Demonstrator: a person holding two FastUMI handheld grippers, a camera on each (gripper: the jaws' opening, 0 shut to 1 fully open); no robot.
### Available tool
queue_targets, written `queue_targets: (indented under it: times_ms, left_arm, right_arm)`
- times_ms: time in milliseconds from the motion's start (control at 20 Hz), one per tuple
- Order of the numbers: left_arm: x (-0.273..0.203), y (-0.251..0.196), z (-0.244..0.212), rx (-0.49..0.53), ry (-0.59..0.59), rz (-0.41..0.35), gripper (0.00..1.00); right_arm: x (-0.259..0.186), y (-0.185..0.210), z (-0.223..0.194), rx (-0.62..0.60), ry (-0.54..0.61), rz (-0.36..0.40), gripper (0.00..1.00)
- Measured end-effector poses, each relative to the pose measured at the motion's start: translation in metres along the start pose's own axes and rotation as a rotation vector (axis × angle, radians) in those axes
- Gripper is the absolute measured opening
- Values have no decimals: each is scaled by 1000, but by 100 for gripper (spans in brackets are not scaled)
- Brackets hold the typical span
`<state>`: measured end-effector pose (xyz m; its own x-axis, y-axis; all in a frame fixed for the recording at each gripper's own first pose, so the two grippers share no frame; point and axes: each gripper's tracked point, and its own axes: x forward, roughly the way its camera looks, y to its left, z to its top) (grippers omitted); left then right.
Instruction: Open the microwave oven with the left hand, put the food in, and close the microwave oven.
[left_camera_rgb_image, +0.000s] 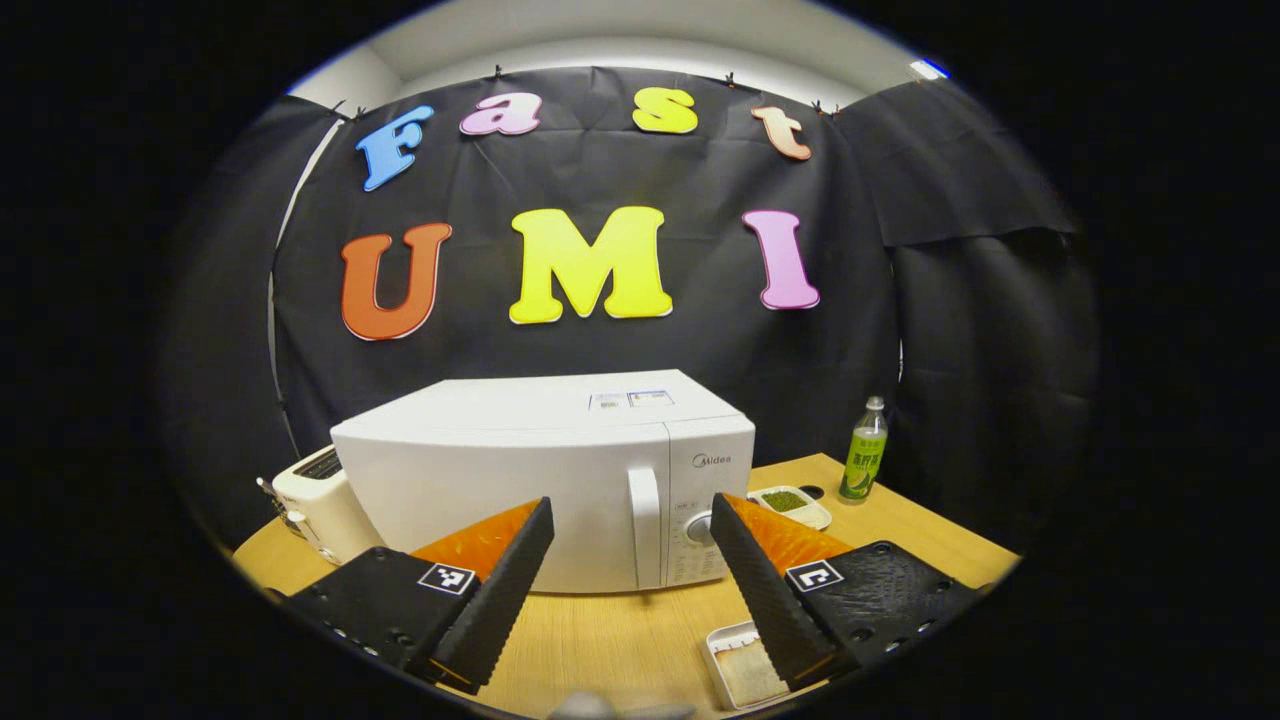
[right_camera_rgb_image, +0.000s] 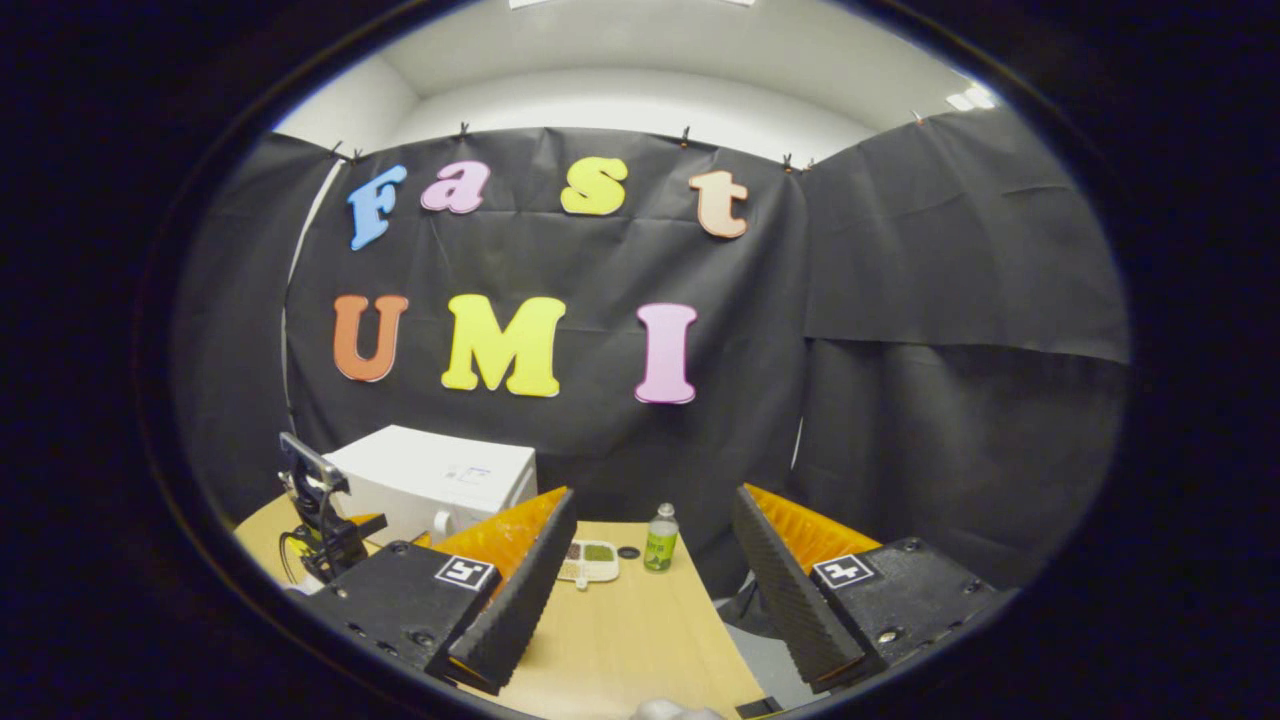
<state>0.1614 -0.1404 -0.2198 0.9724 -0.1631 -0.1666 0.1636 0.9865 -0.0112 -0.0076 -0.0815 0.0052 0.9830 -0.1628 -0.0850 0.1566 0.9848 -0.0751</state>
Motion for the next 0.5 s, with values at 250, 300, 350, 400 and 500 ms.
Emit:
queue_targets:
  times_ms: [250,300,350,400,500]
  left_arm:
    - [46,-8,-28,-26,37,5,95]
    - [52,-4,-29,-21,27,27,81]
    - [58,-5,-33,-26,29,26,77]
    - [63,-7,-33,-34,27,22,75]
    - [72,-6,-39,-45,54,28,73]
  right_arm:
    - [-5,-26,-11,-33,39,-76,92]
    - [-7,-28,-13,-34,45,-83,100]
    - [-7,-30,-15,-39,54,-88,100]
    - [-8,-32,-17,-46,59,-91,100]
    - [-11,-35,-15,-63,62,-101,92]
